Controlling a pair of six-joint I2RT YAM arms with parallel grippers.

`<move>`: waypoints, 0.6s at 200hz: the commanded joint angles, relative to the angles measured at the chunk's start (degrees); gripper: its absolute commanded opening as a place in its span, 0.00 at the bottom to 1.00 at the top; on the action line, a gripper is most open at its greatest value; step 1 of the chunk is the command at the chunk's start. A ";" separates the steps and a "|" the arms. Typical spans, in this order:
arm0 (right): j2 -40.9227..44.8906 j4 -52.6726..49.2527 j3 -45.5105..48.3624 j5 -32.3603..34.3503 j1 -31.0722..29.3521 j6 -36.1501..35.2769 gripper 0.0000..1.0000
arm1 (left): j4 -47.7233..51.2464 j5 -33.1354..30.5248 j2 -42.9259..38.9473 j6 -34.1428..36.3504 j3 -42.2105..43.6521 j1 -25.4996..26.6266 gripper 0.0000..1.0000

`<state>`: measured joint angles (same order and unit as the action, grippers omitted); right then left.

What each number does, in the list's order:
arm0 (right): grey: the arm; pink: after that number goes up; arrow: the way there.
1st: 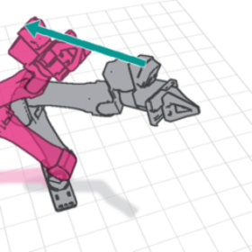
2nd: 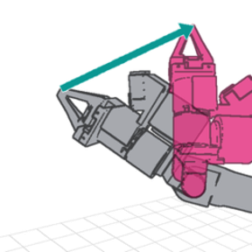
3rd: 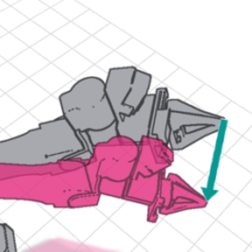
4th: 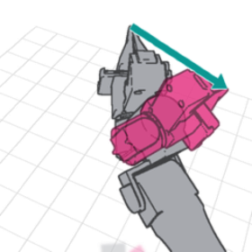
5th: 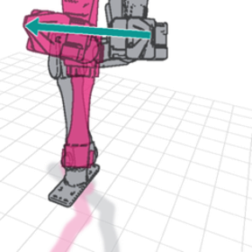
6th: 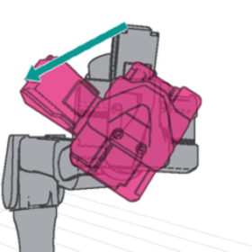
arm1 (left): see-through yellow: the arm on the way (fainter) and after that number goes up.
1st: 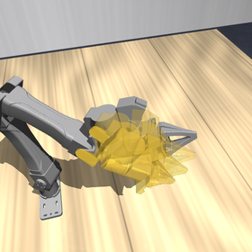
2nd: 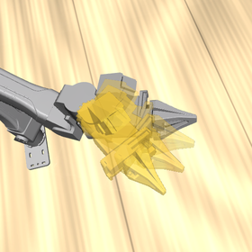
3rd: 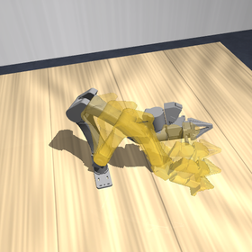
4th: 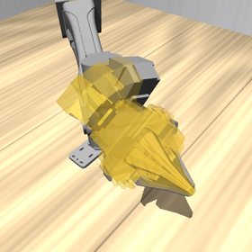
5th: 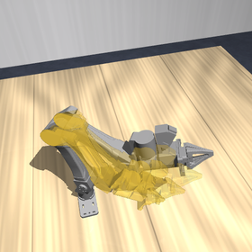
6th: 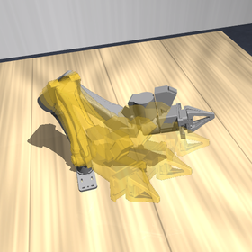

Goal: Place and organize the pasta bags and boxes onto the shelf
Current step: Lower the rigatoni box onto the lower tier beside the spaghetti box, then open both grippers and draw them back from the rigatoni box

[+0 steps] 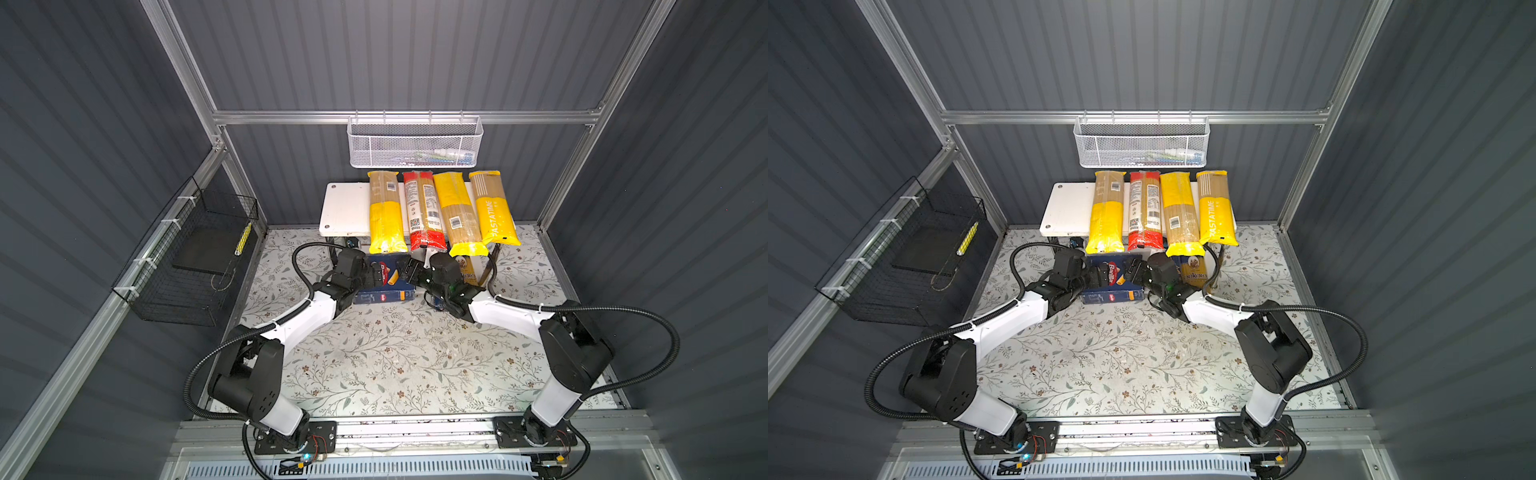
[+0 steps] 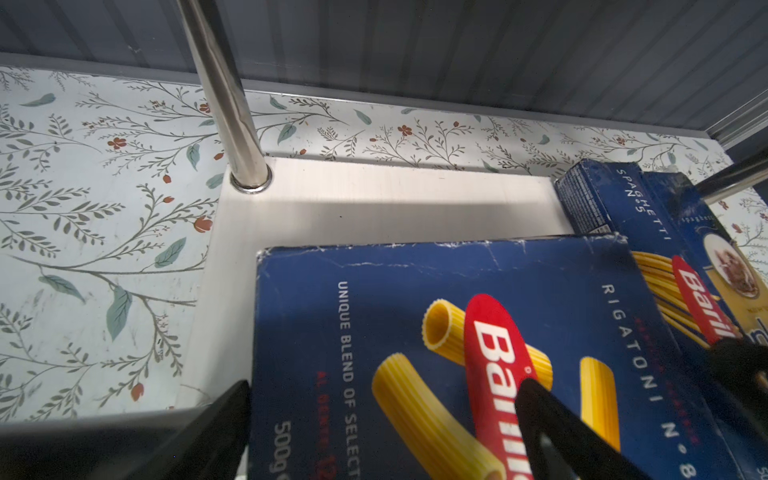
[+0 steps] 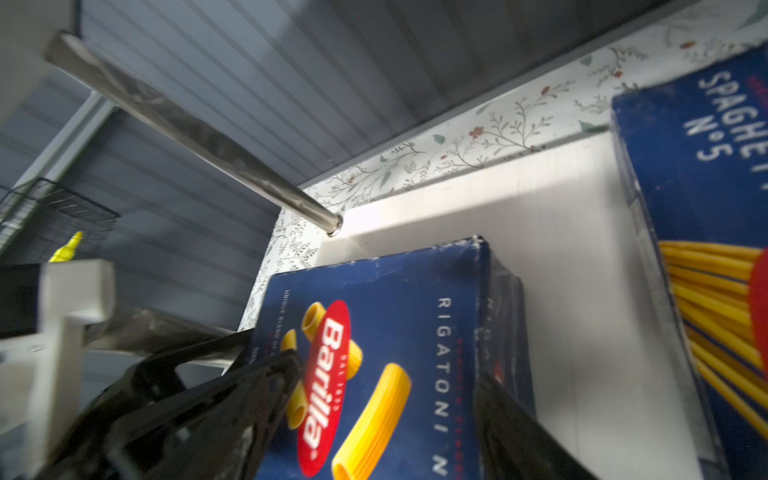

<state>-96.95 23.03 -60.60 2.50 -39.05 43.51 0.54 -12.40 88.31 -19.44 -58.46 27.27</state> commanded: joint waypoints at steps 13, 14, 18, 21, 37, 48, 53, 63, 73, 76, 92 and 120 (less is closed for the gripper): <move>5.41 -1.66 3.85 -1.00 -0.06 -2.52 0.79 | 0.43 -1.58 -3.35 2.65 -0.61 -0.72 1.00; 5.52 -1.75 3.93 -1.05 -0.06 -2.54 0.79 | 0.52 -1.62 -3.34 2.65 -0.56 -0.72 0.99; 5.92 -2.27 4.22 -1.24 -0.14 -2.67 0.79 | 0.77 -1.69 -3.52 2.59 -0.52 -0.75 0.99; 6.35 -2.67 4.44 -1.46 -0.23 -2.76 0.78 | 0.96 -1.70 -3.65 2.65 -0.41 -0.77 0.99; 8.22 -4.13 5.97 -2.75 -0.51 -2.99 0.78 | 2.36 -2.68 -4.64 3.06 0.08 -0.77 1.00; 9.85 -4.62 7.61 -3.20 -0.99 -3.16 0.78 | 2.63 -4.38 -5.58 2.99 1.10 -0.72 1.00; 10.74 -4.73 8.43 -3.04 -1.30 -3.25 0.78 | 2.63 -5.06 -6.07 3.01 1.55 -0.72 1.00; 12.35 -5.00 10.00 -2.99 -2.00 -3.61 0.78 | 2.94 -5.72 -7.14 2.75 2.42 -0.73 1.00; 13.90 -6.02 11.17 -3.20 -2.66 -3.94 0.78 | 3.51 -5.55 -8.34 2.56 3.07 -0.72 1.00; 14.42 -6.28 11.51 -3.30 -2.95 -4.10 0.78 | 3.70 -5.40 -8.73 2.41 3.23 -0.72 0.99; 17.07 -7.33 13.75 -2.64 -5.13 -4.65 0.78 | 5.40 -4.71 -11.37 1.91 4.88 -0.72 1.00; 20.34 -7.02 16.89 -2.36 -9.52 -5.60 0.78 | 8.32 -4.82 -18.90 1.00 9.92 -0.72 1.00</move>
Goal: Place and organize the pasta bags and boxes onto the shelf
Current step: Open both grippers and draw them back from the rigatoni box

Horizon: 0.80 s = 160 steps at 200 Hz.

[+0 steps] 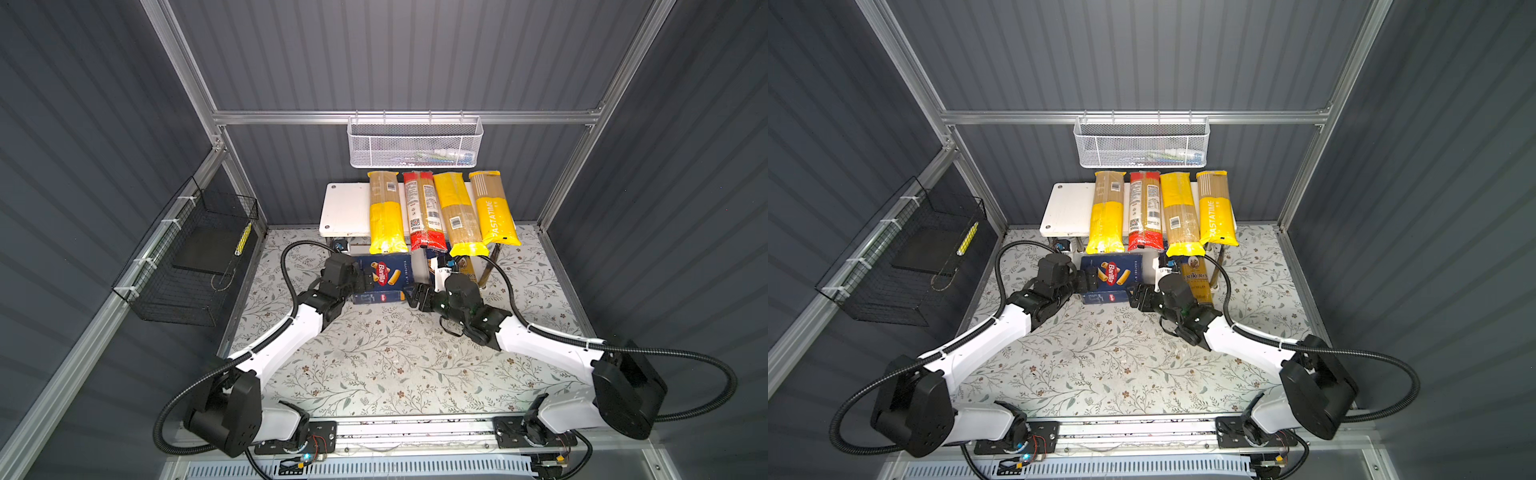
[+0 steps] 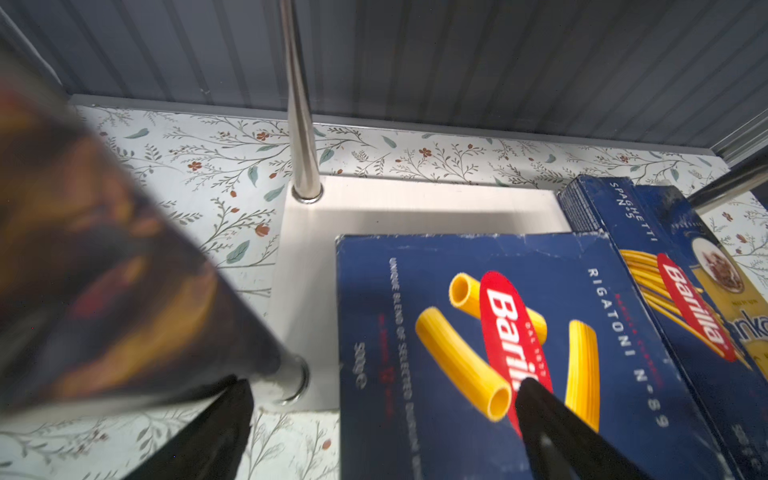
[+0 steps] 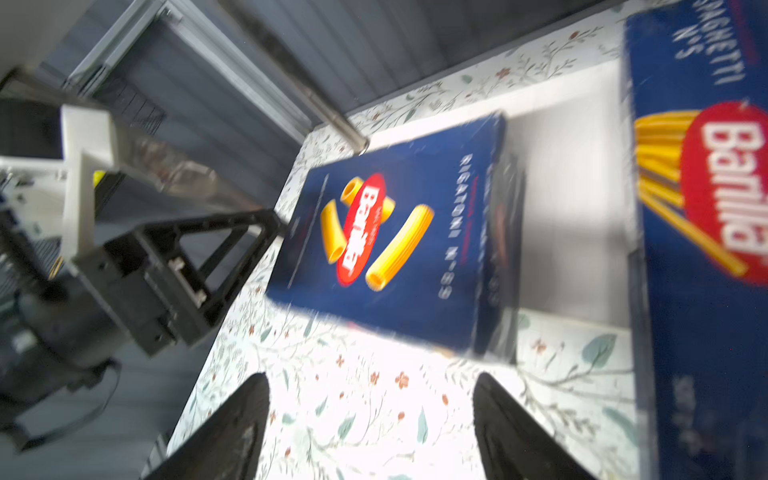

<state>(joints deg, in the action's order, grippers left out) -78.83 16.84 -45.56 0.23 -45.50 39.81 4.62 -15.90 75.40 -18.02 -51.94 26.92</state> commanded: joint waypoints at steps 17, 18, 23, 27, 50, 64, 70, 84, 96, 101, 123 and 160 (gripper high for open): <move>1.07 -0.03 2.00 -1.19 -5.47 -2.61 0.79 | 7.79 -2.62 -11.46 -0.35 5.79 -0.37 1.00; 0.92 0.05 1.94 -1.28 -5.61 -2.66 0.79 | 8.00 -2.76 -11.70 -0.35 5.93 -0.37 1.00; 0.11 0.39 1.76 -1.77 -6.08 -2.79 0.79 | 9.43 -3.60 -13.53 -0.34 6.58 -0.37 1.00; -0.55 0.80 1.56 -2.16 -6.39 -2.73 0.79 | 10.63 -4.18 -14.92 -0.29 7.16 -0.38 1.00; -4.55 5.10 0.68 -3.52 -8.15 -2.59 0.78 | 17.48 -7.01 -23.97 -1.08 11.26 -0.37 0.99; -7.15 7.79 -0.24 -3.40 -8.81 -3.04 0.78 | 19.78 -10.57 -29.48 -1.96 14.40 -0.38 1.00; -8.47 9.25 -0.51 -3.52 -8.90 -3.29 0.78 | 20.70 -11.73 -31.32 -2.41 15.46 -0.37 1.00; -11.43 12.47 -1.27 -4.27 -8.83 -3.98 0.79 | 22.34 -12.46 -35.01 -3.22 17.51 -0.37 1.00; -13.98 13.96 -2.46 -5.31 -8.78 -4.36 0.79 | 22.69 -11.84 -37.95 -3.85 19.09 -0.38 0.99; -15.08 14.45 -3.13 -5.91 -8.82 -4.59 0.79 | 22.60 -11.31 -39.05 -4.05 19.55 -0.39 1.00; -18.92 15.88 -6.09 -7.91 -8.82 -5.95 0.79 | 21.92 -8.91 -44.01 -5.17 21.46 -0.37 1.00; -22.41 17.00 -9.09 -9.01 -7.48 -6.65 0.80 | 20.08 -5.05 -46.55 -4.04 23.91 -0.40 1.00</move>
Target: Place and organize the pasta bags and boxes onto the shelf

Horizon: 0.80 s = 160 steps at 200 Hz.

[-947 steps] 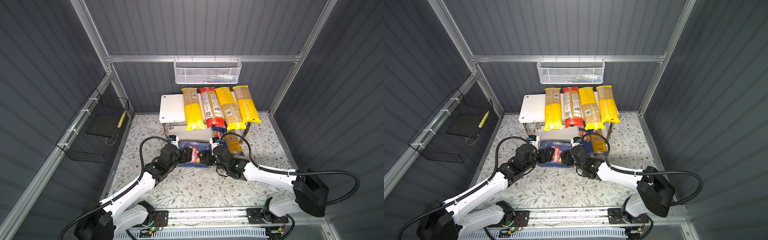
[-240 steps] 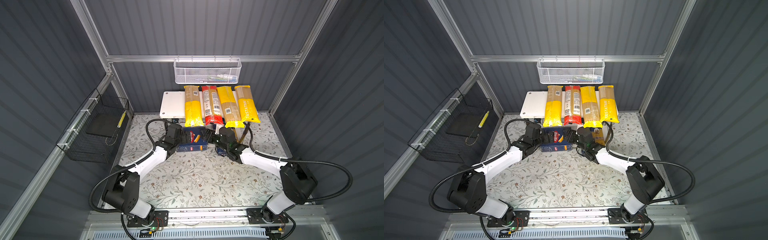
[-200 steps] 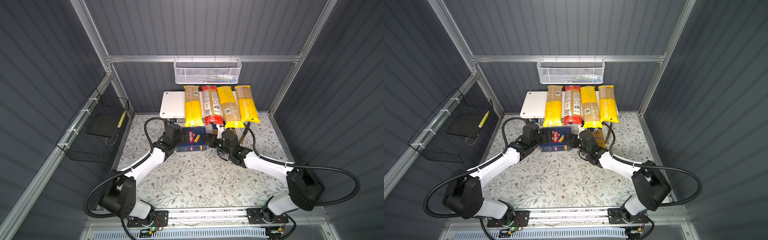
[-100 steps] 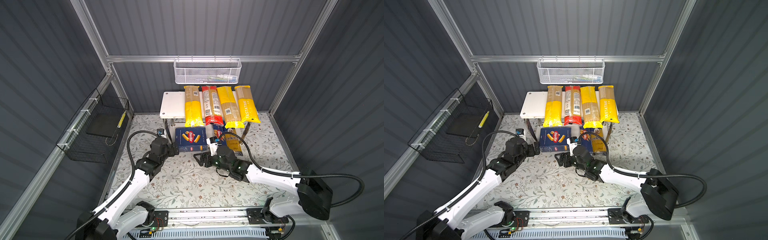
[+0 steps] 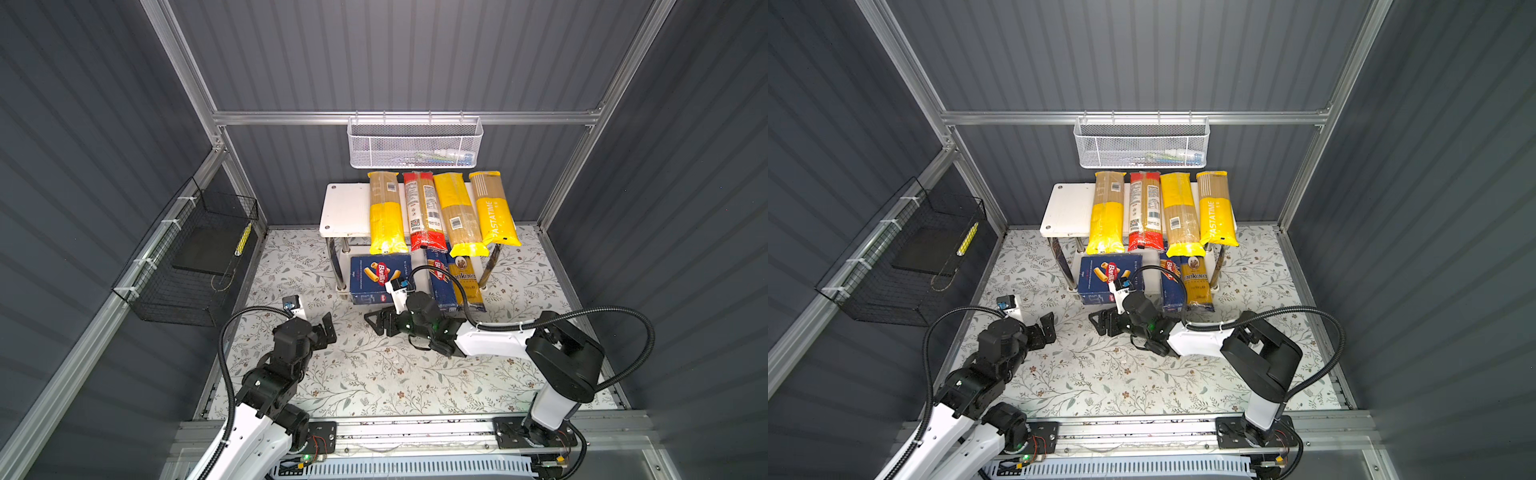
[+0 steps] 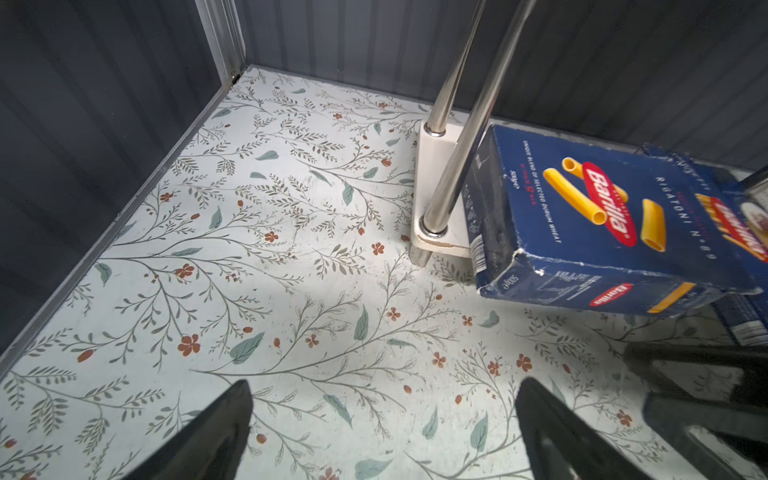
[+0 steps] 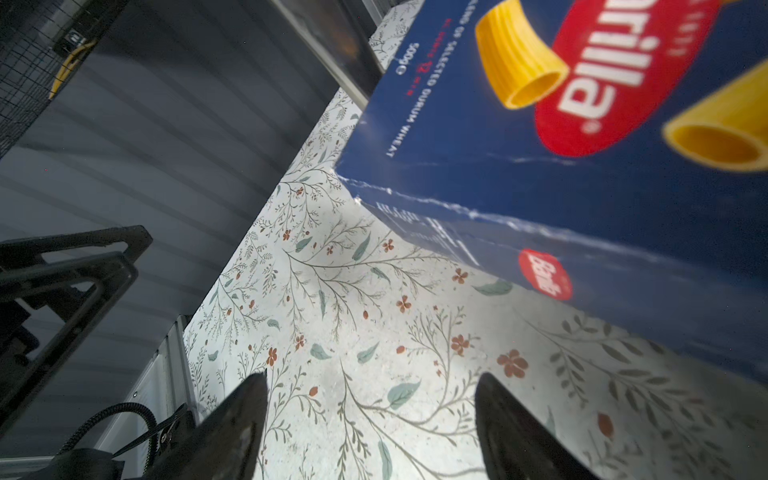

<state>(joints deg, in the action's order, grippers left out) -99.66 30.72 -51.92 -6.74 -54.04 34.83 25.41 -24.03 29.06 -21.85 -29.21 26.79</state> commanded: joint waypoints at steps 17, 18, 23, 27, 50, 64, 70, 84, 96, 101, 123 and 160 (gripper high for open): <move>-3.13 2.47 -4.68 -2.81 1.98 -1.93 0.80 | -1.08 2.89 0.98 -0.41 1.35 -0.24 1.00; -3.20 2.40 -4.81 -2.87 2.04 -1.94 0.80 | -1.12 2.91 1.03 -0.40 1.39 -0.29 1.00; -3.70 2.29 -5.38 -3.26 2.38 -1.96 0.80 | -1.39 2.94 1.31 -0.35 1.60 -0.29 1.00; -4.12 2.11 -5.87 -3.54 2.57 -2.11 0.80 | -1.63 2.92 1.60 -0.34 1.76 -0.25 1.00; -6.18 1.07 -8.68 -5.18 4.10 -2.43 0.80 | -2.23 2.59 2.49 -0.44 2.19 -0.24 0.99; -7.26 -0.05 -10.36 -5.77 4.92 -2.79 0.80 | -2.65 2.50 2.35 -0.32 2.48 -0.25 0.99; -7.93 -0.75 -11.37 -6.42 5.31 -3.03 0.80 | -2.79 2.49 2.24 -0.30 2.54 -0.26 1.00; -9.33 -2.40 -13.50 -7.60 6.08 -3.58 0.80 | -3.17 2.65 1.97 -0.32 2.75 -0.25 1.00; -10.10 -2.27 -14.13 -7.91 6.70 -3.41 0.80 | -3.28 2.76 1.90 -0.31 2.84 -0.24 1.00; -10.41 -1.91 -14.38 -8.02 6.99 -3.21 0.80 | -3.24 2.76 1.88 -0.35 2.84 -0.24 1.00; -11.75 -2.10 -16.24 -8.88 7.80 -2.97 0.80 | -3.71 2.76 1.68 -0.65 3.09 -0.25 1.00; -12.72 -3.30 -18.14 -8.70 8.60 -2.58 0.80 | -4.75 3.35 2.22 -0.93 3.46 -0.25 1.00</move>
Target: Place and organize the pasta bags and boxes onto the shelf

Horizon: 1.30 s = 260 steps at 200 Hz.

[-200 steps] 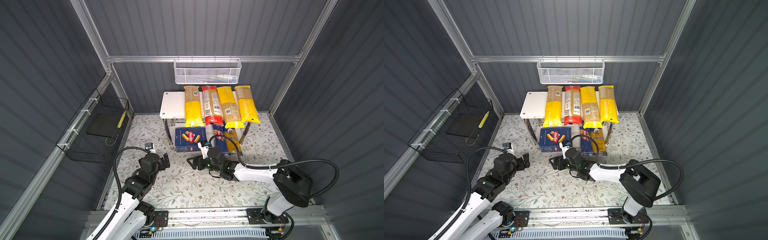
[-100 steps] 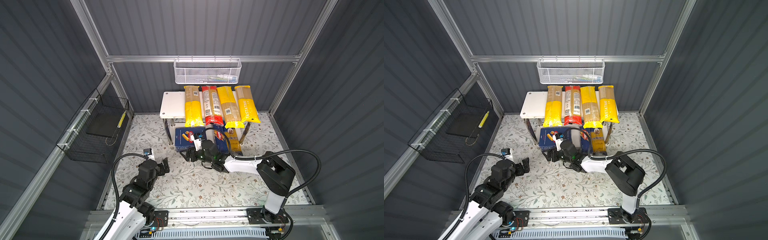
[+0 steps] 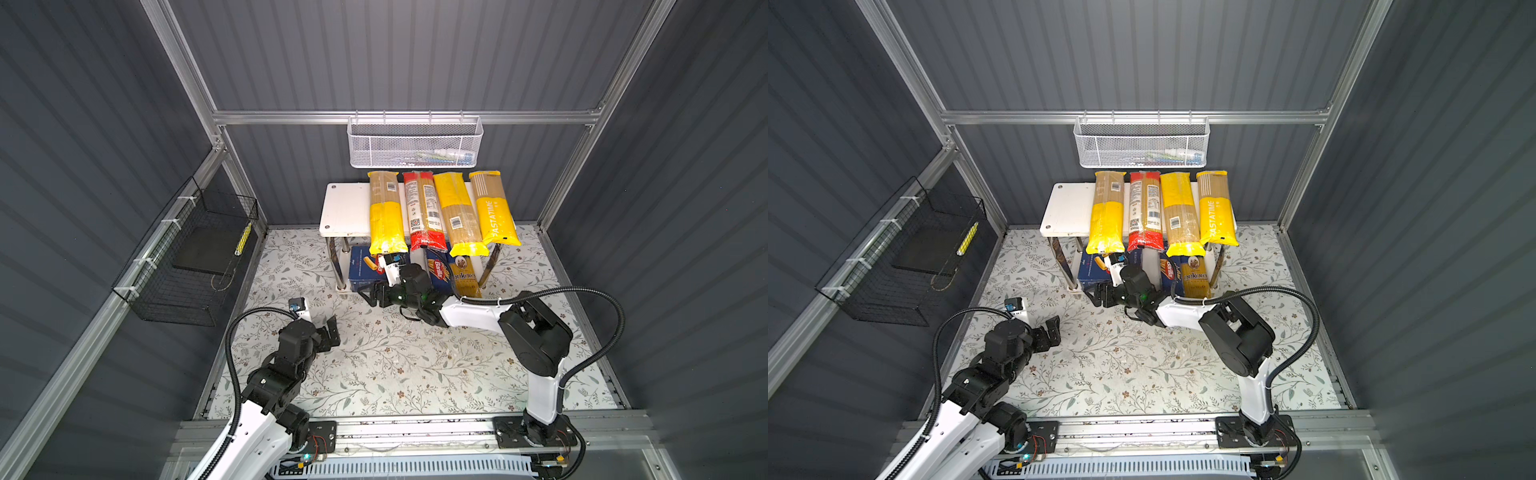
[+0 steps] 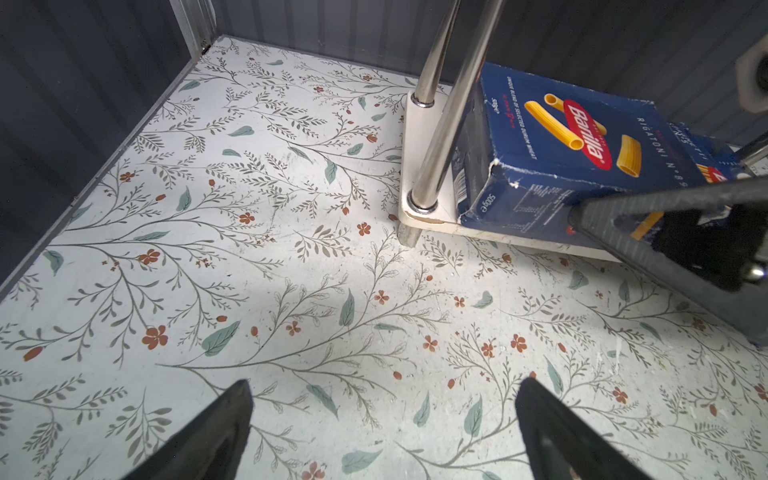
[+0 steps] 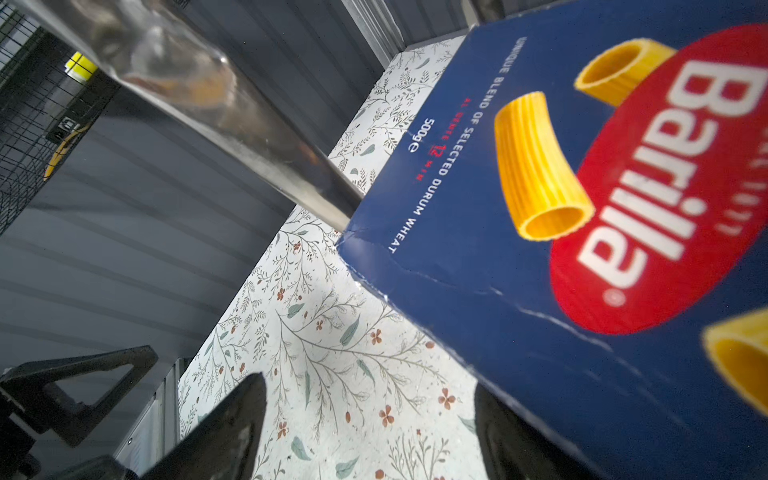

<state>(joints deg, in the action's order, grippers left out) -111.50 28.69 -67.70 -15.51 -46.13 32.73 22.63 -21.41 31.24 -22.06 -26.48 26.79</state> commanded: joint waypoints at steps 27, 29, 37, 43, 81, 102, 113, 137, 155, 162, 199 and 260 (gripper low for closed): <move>-2.85 -3.38 -5.53 0.01 0.74 -1.18 0.80 | -1.81 0.54 1.26 -0.50 -0.04 -0.25 0.99; -2.96 -3.44 -5.65 0.07 0.73 -1.22 0.80 | -1.80 0.53 1.32 -0.50 -0.12 -0.29 1.00; -3.18 -3.76 -6.10 0.69 0.78 -1.38 0.80 | -1.72 0.57 1.38 -0.35 -0.31 -0.24 1.00; -3.28 -3.95 -6.24 0.98 0.82 -1.57 0.80 | -1.72 0.46 1.32 -0.26 -0.45 -0.25 1.00; 0.05 -4.78 -3.47 2.15 1.13 -3.01 0.80 | -3.10 -1.03 0.91 -0.11 0.15 -0.24 1.00; 6.03 -3.60 3.03 4.14 1.22 -3.59 0.81 | -6.75 -3.27 2.17 1.00 1.15 -0.25 1.00; 10.34 -3.70 7.47 5.63 1.37 -4.00 0.81 | -9.74 -5.12 3.63 2.97 1.67 -0.26 0.99; 23.15 -6.93 19.59 9.86 2.14 -3.51 0.84 | -14.94 -11.15 8.89 7.56 1.07 -0.57 1.00; 35.88 -11.73 29.22 14.15 3.26 -2.17 0.84 | -20.36 -10.01 14.52 9.22 0.58 -2.93 1.00; 41.73 -14.89 32.34 16.35 3.73 -1.95 0.84 | -22.43 -6.96 16.92 9.12 0.43 -5.06 1.00; 68.11 -42.29 37.05 22.86 12.41 -1.13 0.93 | -31.65 5.90 26.12 8.61 1.04 -19.37 1.00; 80.20 -42.43 42.75 31.34 36.38 -12.01 0.99 | -50.62 19.16 40.41 13.40 2.04 -34.49 1.00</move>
<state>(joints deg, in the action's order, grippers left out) -30.46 -13.93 -29.06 11.64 -16.03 26.50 -15.70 -8.08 67.07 -12.99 -25.47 -6.52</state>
